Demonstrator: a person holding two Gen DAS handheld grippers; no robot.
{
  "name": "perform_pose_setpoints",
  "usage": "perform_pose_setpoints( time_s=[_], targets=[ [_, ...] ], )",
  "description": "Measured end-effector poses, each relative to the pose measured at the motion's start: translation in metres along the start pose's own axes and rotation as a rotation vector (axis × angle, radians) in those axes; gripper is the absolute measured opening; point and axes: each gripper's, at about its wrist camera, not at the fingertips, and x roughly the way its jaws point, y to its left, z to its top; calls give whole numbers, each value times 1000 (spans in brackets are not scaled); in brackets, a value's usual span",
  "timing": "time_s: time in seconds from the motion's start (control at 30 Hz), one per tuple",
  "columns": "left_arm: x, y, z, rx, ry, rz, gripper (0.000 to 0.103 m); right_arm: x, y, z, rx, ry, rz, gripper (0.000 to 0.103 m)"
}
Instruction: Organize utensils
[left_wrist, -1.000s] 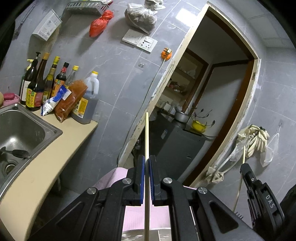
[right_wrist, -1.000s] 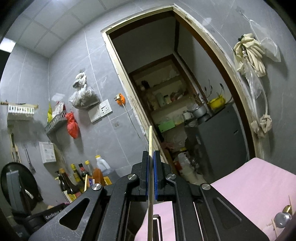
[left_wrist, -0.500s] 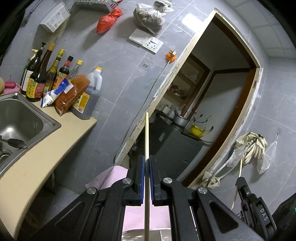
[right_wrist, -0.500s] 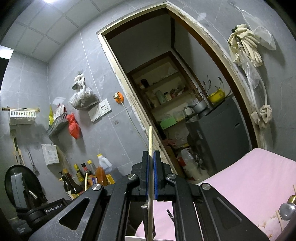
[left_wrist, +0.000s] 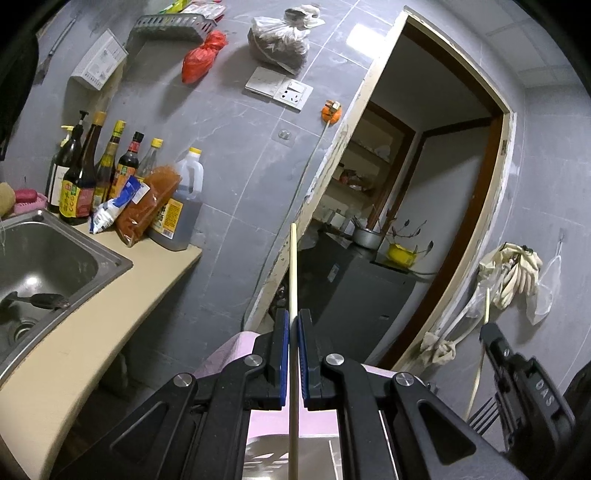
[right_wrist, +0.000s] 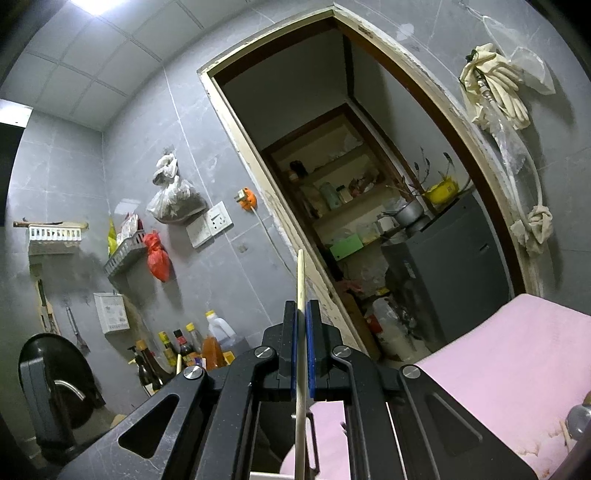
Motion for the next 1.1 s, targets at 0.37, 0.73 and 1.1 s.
perform_pose_setpoints(
  time_s=[0.37, 0.73, 1.1],
  targets=[
    [-3, 1, -6, 21, 32, -9, 5, -2, 7, -5, -53, 19, -23, 4],
    [-15, -3, -7, 88, 135, -40, 5, -20, 3, 1, -87, 124, -46, 8],
    [-36, -14, 7, 86, 209, -37, 31, -52, 8, 31, -125, 210, -64, 27]
  ],
)
